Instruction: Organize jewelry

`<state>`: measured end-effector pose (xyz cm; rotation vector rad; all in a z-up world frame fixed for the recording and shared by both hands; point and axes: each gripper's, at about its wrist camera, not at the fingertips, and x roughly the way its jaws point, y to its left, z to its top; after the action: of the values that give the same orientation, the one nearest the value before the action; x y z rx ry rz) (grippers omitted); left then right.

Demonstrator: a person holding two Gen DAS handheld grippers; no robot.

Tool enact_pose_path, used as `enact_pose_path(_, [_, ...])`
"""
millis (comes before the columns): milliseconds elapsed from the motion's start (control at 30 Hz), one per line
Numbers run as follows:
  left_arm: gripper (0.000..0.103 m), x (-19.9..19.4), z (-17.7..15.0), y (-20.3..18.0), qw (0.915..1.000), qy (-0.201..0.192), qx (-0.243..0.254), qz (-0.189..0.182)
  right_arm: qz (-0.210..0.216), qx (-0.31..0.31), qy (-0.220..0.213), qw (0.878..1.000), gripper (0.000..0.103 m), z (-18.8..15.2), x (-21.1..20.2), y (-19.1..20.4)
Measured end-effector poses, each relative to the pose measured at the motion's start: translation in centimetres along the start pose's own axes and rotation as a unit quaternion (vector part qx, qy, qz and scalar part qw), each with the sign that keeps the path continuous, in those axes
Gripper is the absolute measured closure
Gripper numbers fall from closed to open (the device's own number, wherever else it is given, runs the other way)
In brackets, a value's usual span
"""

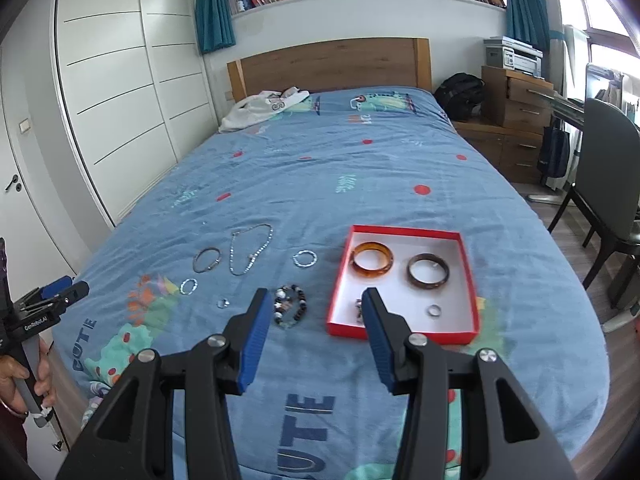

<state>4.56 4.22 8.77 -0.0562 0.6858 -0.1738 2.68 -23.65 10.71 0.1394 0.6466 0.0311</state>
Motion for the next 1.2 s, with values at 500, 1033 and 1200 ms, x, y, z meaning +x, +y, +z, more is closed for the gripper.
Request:
enact_pose_path(500, [0.02,6.7,-3.5,1.5,0.9983,0.054,-0.022,0.009,0.044,-0.004,0.04,0.998,0.058,-4.0,8.4,4.2])
enact_pose_path(1033, [0.02,12.8,-5.2,3.0,0.9951,0.097,-0.021,0.008,0.044,0.006,0.097,0.994,0.058,-6.4,15.7,5.2])
enact_pose_path(1200, [0.02,14.2,-5.2,3.6,0.9943,0.104,-0.024,0.007,0.042,0.005,0.105,0.994,0.058,-6.8,17.2,5.4])
